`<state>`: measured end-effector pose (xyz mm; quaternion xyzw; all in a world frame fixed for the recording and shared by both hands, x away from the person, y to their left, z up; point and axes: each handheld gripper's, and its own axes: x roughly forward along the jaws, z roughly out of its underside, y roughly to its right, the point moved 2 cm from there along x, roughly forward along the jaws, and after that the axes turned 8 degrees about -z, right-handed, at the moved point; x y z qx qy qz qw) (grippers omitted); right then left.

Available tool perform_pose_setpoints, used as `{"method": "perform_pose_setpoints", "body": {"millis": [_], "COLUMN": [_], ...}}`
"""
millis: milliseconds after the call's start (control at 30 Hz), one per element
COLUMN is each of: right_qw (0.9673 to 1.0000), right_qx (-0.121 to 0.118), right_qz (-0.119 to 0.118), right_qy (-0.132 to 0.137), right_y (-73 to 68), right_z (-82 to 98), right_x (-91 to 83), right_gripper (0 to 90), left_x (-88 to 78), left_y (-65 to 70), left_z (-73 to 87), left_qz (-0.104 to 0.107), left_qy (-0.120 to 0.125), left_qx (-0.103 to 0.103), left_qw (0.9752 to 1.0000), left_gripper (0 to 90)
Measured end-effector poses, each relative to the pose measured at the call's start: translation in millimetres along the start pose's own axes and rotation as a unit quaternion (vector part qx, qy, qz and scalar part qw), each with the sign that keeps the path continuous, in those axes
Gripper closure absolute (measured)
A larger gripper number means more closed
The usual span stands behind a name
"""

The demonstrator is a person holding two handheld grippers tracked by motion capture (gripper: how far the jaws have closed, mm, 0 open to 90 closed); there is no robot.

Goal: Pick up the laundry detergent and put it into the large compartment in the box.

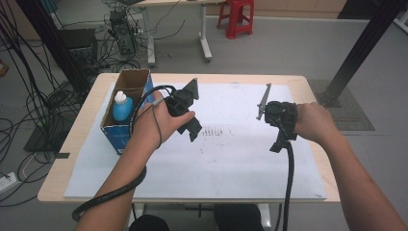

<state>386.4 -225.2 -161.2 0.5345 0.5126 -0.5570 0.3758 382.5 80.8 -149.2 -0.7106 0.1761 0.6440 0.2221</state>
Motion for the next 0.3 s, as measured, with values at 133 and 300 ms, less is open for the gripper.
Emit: {"method": "perform_pose_setpoints", "body": {"millis": [133,300], "right_qw": [1.0000,1.0000], "right_qx": [-0.003,0.000], "right_qz": [0.000,-0.001], "right_qy": [0.002,0.006], "right_y": [0.1,0.0], "right_z": [0.5,1.8], "right_x": [0.4,0.6], "right_gripper": [3.6,3.6], "left_x": [1.6,1.4], "left_y": [-0.4,0.2], "left_z": [0.0,-0.1], "left_qz": [0.000,0.001], "left_qy": [-0.001,0.000], "left_qx": [-0.001,-0.001], "left_qw": [1.0000,1.0000], "left_gripper": [5.0,5.0]}}
